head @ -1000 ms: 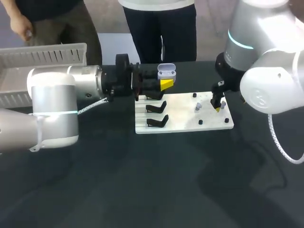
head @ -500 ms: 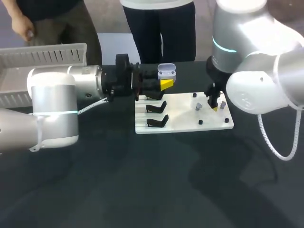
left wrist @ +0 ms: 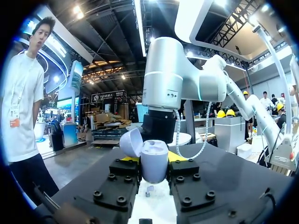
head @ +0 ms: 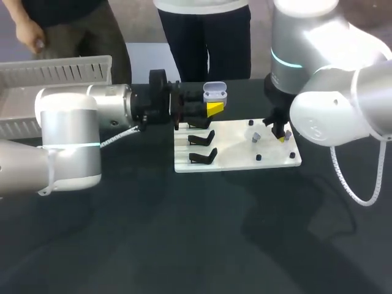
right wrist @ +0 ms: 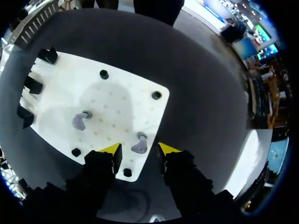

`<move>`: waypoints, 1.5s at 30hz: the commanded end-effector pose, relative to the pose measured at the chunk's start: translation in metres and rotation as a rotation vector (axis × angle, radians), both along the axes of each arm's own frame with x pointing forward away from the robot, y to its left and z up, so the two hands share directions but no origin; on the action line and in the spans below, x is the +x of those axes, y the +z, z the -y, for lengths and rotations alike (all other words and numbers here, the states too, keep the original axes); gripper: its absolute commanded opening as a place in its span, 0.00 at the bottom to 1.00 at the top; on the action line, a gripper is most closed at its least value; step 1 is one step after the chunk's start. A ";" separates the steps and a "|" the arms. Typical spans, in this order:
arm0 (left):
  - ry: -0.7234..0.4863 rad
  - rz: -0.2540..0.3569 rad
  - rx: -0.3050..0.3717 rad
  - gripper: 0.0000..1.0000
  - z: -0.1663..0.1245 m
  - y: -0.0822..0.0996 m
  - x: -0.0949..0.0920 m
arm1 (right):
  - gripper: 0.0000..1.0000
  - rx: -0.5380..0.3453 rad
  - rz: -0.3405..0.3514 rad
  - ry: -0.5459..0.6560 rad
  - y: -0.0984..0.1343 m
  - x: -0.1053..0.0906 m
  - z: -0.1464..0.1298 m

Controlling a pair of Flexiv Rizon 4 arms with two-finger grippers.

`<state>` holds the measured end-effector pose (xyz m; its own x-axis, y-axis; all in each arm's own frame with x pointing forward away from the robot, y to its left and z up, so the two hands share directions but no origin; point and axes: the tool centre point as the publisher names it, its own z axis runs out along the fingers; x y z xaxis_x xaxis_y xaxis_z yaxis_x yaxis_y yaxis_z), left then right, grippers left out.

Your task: Pick up each earbud case from the left stands, insert the matching earbuds, close the lid, and place the case in the box.

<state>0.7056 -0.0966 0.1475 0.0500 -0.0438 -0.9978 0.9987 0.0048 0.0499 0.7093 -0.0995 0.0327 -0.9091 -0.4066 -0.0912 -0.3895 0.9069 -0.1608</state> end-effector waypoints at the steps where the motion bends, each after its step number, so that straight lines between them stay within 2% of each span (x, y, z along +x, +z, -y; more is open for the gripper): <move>1: 0.001 0.002 -0.002 0.00 0.000 0.000 0.000 | 0.46 -0.002 -0.001 -0.004 0.000 -0.001 0.000; 21: 0.001 0.002 -0.002 0.00 0.000 0.000 0.000 | 0.35 -0.006 -0.004 -0.011 -0.004 0.004 -0.002; 24: 0.001 0.002 -0.002 0.00 0.000 0.000 0.000 | 0.25 -0.006 -0.005 -0.014 -0.003 0.004 -0.002; 26: 0.001 0.002 -0.002 0.00 0.000 0.000 0.000 | 0.23 -0.006 -0.006 -0.015 -0.004 0.004 -0.002; 31: 0.001 0.002 -0.002 0.00 0.000 0.000 0.000 | 0.02 -0.004 -0.013 -0.018 -0.007 0.003 -0.002; 33: 0.001 0.002 -0.002 0.00 0.000 0.000 0.000 | 0.00 -0.005 -0.014 -0.018 -0.007 0.003 -0.002; 38: 0.001 0.002 -0.002 0.00 0.000 0.000 0.000 | 0.00 -0.019 -0.011 -0.019 0.005 0.001 -0.004; 42: 0.001 0.002 -0.002 0.00 0.000 0.000 0.000 | 0.00 -0.027 -0.005 -0.020 0.028 -0.003 -0.007; 45: 0.001 0.002 -0.002 0.00 0.000 0.000 0.000 | 0.00 -0.020 -0.032 -0.017 0.053 -0.009 -0.013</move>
<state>0.7056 -0.0966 0.1475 0.0500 -0.0438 -0.9978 0.9987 0.0047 0.0498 0.7073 -0.0903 0.0594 -0.9170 -0.3920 -0.0737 -0.3748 0.9101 -0.1766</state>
